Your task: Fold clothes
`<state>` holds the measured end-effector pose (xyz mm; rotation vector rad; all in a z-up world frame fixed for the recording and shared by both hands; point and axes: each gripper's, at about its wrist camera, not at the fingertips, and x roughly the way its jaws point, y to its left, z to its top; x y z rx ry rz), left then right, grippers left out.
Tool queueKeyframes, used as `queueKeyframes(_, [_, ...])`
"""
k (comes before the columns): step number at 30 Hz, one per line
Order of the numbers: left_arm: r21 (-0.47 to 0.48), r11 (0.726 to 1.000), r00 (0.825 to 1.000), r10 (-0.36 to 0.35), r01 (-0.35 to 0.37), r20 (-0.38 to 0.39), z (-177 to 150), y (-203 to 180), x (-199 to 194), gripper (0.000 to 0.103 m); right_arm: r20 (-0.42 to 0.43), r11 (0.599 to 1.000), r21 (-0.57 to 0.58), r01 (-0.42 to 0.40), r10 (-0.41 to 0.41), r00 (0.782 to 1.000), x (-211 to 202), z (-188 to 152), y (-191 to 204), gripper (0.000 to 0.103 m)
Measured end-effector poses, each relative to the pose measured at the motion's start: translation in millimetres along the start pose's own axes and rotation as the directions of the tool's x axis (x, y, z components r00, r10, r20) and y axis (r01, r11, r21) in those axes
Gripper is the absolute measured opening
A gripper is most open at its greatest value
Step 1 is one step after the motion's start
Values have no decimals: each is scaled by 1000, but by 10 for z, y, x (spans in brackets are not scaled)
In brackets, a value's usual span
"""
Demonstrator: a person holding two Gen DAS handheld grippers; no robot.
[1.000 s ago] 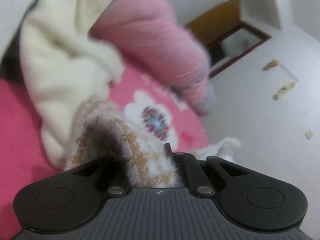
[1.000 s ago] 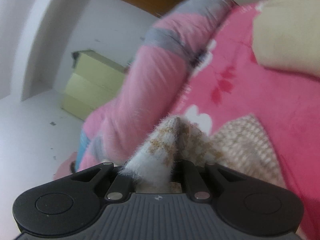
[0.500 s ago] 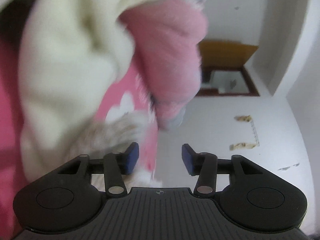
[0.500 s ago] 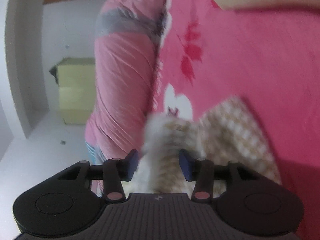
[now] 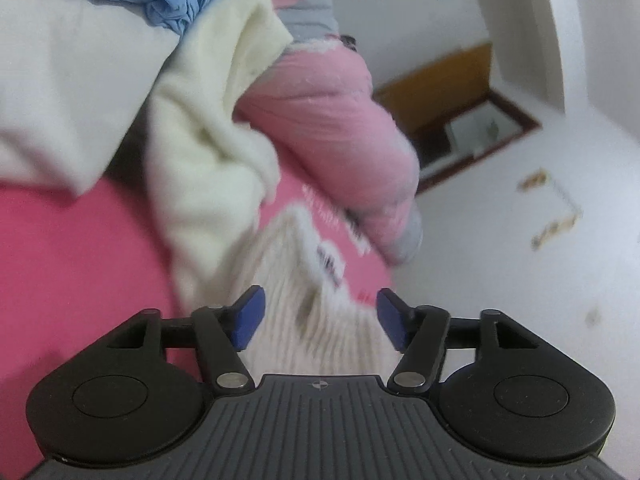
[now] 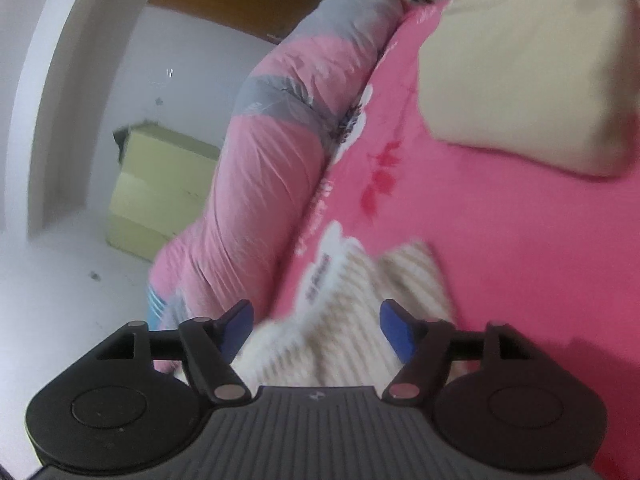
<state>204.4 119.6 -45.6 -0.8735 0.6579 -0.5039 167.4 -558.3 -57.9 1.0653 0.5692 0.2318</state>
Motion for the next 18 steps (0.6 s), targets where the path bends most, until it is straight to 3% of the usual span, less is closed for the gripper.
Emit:
queueKeyframes(7, [129,984,989,129,-118,-74,-907,-15,-321,68,17,977,-123,173,-173,985,-577,-588,-59,75])
queueKeyframes(12, [198,959,977,211,-202,-23,-1148,-12,-290,67,84,953,-193,235,-222,971,-693,-766,-46,70])
queueKeyframes(18, [306,916,963,269,-260,16,-1284,-60,-169,49,156,923,-282,262,-225,962,-769,-866,3,59])
